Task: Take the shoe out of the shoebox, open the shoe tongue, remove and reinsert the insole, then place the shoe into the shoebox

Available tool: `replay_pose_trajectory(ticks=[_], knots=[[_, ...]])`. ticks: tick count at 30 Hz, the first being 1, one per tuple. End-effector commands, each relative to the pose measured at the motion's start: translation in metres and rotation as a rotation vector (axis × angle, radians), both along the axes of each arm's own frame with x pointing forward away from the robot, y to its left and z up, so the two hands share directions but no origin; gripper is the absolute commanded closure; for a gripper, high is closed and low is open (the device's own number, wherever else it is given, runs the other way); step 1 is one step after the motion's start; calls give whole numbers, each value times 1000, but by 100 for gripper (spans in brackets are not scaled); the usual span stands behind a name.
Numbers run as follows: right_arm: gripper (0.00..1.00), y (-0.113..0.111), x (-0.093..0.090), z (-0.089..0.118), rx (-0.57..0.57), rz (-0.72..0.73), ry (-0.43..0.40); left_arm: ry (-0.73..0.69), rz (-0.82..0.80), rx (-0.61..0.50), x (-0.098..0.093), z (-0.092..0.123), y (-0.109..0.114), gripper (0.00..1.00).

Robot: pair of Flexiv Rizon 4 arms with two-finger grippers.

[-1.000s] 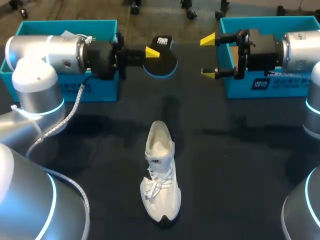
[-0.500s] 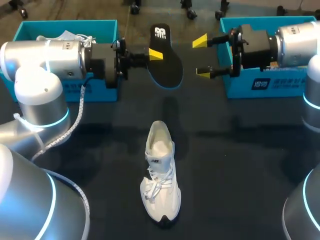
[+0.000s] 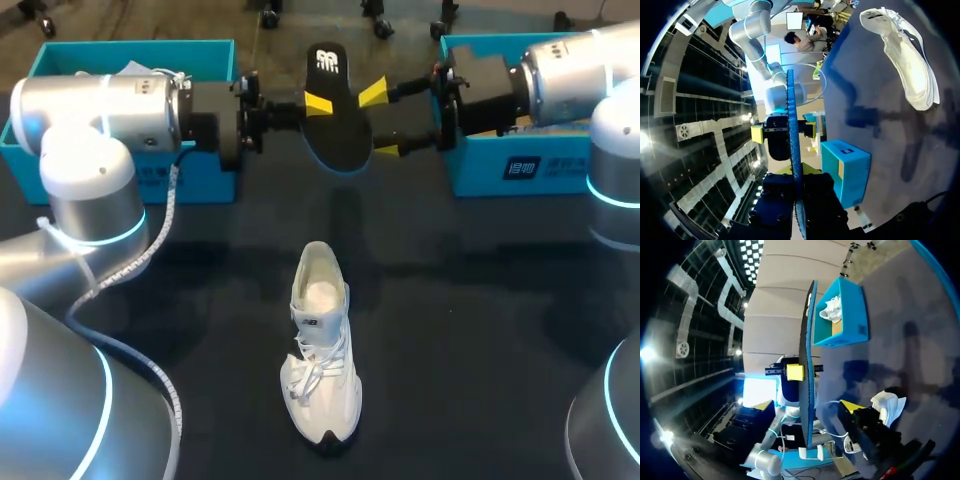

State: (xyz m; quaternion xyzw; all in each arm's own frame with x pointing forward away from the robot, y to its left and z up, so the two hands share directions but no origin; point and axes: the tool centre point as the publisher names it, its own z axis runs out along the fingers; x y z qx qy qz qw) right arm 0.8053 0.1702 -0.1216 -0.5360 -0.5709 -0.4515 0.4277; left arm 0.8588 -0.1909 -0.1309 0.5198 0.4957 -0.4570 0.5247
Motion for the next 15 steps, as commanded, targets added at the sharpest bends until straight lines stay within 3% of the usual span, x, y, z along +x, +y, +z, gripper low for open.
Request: replay_pose_trajectory(ticks=[1, 15], knots=[[52, 12, 1, -6, 7, 3, 2, -13, -11, -3, 0, -1, -2, 100], [55, 28, -3, -9, 14, 35, 4, -46, -13, -17, -4, -2, 0, 100]])
